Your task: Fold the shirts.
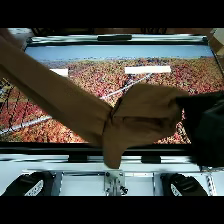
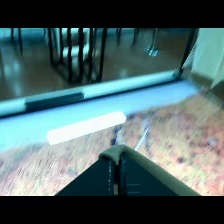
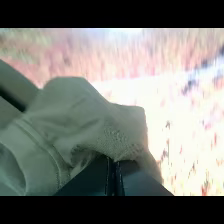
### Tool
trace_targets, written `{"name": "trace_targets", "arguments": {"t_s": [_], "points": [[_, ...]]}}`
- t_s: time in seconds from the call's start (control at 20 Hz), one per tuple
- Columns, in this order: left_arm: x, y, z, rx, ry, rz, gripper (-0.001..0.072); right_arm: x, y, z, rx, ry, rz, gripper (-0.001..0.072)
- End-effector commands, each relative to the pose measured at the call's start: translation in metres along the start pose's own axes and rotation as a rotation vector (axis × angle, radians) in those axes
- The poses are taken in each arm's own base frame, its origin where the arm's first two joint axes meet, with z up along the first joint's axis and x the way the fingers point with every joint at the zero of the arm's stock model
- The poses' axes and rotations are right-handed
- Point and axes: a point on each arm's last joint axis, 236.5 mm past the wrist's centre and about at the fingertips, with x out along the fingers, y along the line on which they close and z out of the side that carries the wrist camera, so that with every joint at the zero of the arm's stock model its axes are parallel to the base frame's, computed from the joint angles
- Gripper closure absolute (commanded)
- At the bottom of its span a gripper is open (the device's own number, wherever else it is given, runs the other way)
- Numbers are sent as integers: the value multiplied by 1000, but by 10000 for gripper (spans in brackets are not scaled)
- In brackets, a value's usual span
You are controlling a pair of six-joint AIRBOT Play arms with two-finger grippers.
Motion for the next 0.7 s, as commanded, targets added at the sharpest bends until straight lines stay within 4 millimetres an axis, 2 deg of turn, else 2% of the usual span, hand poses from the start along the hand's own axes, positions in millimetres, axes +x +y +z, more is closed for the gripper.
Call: {"name": "trace_targets", "arguments": {"t_s": [0.0, 0.15, 0.25, 0.35, 0.4, 0.5, 0.6, 0.65], "points": [[36, 38, -86, -45, 266, 98, 672, 41, -24, -81, 106, 379, -46, 647], [92, 64, -195, -132, 513, 114, 672, 119, -55, -134, 253, 462, -80, 647], [127, 79, -261, -186, 608, 131, 672, 174, -78, -172, 433, 455, -124, 647], [161, 96, -311, -288, 645, 177, 671, 224, -88, -192, 606, 405, -115, 647], [177, 102, -328, -351, 650, 198, 671, 247, -92, -190, 678, 361, -102, 646], [211, 103, -351, -482, 647, 195, 671, 282, -101, -170, 818, 249, -78, 646], [239, 98, -369, -611, 634, 170, 671, 307, -120, -141, 965, 80, -73, 646], [249, 96, -378, -673, 638, 161, 671, 313, -132, -130, 1010, 8, -83, 646]]}}
